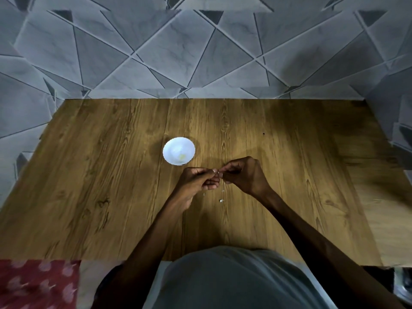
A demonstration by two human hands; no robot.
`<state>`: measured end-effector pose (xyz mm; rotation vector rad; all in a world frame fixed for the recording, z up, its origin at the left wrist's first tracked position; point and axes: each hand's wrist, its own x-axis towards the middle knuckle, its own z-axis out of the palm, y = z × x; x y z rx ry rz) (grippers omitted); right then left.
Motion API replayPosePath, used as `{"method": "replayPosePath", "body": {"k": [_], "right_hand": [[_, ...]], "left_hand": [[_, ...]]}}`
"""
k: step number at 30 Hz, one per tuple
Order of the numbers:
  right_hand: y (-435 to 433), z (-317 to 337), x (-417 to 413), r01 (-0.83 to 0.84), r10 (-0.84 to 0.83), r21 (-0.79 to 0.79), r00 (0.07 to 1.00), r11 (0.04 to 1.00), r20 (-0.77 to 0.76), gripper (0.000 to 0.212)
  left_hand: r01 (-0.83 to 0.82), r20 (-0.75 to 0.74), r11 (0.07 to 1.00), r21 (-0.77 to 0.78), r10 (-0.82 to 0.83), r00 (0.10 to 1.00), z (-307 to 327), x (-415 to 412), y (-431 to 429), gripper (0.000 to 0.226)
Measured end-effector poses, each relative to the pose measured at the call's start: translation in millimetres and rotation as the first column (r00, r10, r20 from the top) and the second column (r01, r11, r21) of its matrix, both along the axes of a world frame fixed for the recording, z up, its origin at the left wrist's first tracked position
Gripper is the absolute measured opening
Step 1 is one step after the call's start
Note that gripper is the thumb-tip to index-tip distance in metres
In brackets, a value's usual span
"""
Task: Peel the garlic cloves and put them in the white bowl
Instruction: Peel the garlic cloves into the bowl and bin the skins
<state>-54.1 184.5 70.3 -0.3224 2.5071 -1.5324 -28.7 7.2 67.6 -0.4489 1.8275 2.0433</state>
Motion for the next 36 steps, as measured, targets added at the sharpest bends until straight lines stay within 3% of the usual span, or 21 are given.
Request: {"method": "replayPosePath", "body": {"k": [8, 17, 26, 36], "right_hand": [[-1.7, -1.0, -0.2, -0.020, 0.027, 0.096, 0.997, 0.995, -0.072, 0.006], [-3.8, -4.9, -1.9, -0.079, 0.085, 0.107, 0.995, 0.991, -0.050, 0.009], [-6.9, -3.5, 1.3, 0.018, -0.014, 0.078, 0.998, 0.997, -0.055, 0.005], [-16.4, -8.7, 7.9, 0.149, -0.141, 0.105, 0.987, 0.983, -0.080, 0.006]], "left_hand": [[-0.055, 0.055, 0.998, 0.015, 0.054, 0.997, 2.8, 0.3, 4.0, 0.018], [-0.141, 0.150, 0.989, 0.041, 0.134, 0.980, 5.5, 0.4, 3.7, 0.017], [-0.171, 0.185, 0.985, 0.039, 0.161, 0.969, 11.1, 2.7, 7.6, 0.008], [-0.324, 0.180, 0.946, -0.004, 0.320, 0.930, 12.2, 1.2, 20.7, 0.009]]}}
